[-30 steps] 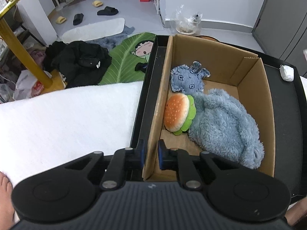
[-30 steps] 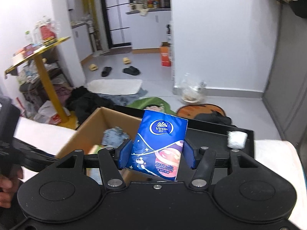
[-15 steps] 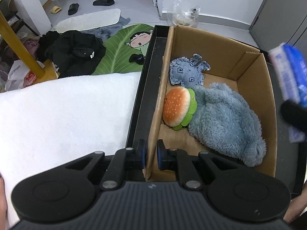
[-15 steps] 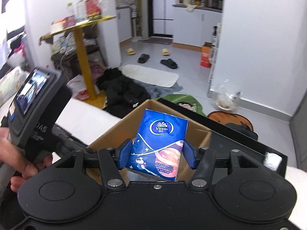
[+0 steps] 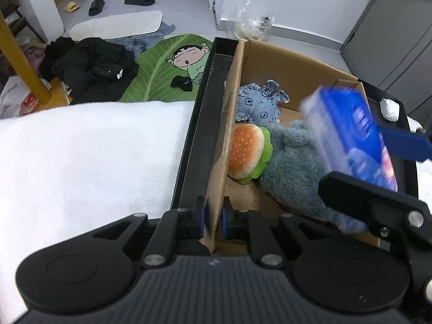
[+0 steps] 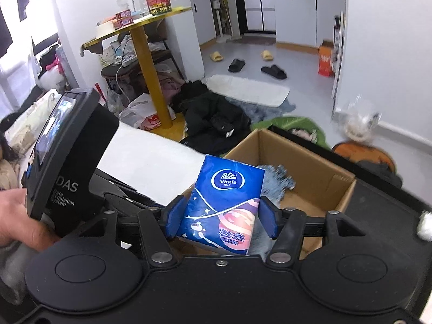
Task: Organize soft objects
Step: 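Lower the tissue pack into the box and open the right gripper, then move the right gripper to the white folded cloth and grasp it, then lift the white folded cloth with the right gripper and carry it over the box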
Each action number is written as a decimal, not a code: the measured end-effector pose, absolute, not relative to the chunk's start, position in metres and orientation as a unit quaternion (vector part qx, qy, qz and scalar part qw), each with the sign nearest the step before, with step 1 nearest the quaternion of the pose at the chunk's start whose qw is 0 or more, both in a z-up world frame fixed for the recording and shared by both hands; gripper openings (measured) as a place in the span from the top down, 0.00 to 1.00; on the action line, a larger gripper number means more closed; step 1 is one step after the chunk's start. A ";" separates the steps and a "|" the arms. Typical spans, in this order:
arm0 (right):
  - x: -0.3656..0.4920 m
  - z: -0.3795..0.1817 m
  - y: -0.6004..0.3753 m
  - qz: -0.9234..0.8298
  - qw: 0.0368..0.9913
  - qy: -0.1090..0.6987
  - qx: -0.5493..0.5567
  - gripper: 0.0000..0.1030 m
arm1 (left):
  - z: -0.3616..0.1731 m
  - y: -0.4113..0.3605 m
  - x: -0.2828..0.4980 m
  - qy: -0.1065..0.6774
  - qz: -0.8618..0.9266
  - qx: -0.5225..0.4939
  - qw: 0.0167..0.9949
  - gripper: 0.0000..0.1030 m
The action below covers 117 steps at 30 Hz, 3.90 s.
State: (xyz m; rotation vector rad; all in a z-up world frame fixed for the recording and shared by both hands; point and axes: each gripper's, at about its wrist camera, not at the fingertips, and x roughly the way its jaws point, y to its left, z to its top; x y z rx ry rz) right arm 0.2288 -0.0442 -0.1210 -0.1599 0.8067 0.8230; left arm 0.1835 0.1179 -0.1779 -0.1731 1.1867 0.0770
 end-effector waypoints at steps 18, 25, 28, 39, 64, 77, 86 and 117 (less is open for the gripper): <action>0.229 -0.117 -0.074 0.338 0.856 0.383 -0.075 0.37 | -0.176 0.113 0.182 0.552 0.041 -0.071 0.830 0.89; 0.233 -0.117 -0.102 0.311 0.868 0.379 -0.076 0.34 | -0.168 0.104 0.181 0.539 0.057 -0.044 0.839 0.87; 0.235 -0.119 -0.114 0.302 0.872 0.378 -0.077 0.33 | -0.165 0.097 0.179 0.534 0.065 -0.024 0.843 0.86; 0.244 -0.133 -0.150 0.269 0.881 0.381 -0.077 0.29 | -0.155 0.072 0.183 0.515 0.094 0.058 0.850 0.62; 0.323 -0.199 -0.215 0.080 0.915 0.389 -0.068 0.21 | -0.158 0.042 0.190 0.498 0.172 0.155 0.836 0.48; 0.359 -0.228 -0.220 0.054 0.916 0.392 -0.071 0.13 | -0.174 0.025 0.203 0.521 0.188 0.215 0.804 0.38; 0.362 -0.234 -0.220 0.036 0.928 0.359 -0.092 0.16 | -0.180 0.021 0.208 0.531 0.200 0.232 0.790 0.37; 0.343 -0.217 -0.231 0.085 0.918 0.387 -0.030 0.60 | -0.177 0.033 0.209 0.541 0.197 0.190 0.795 0.37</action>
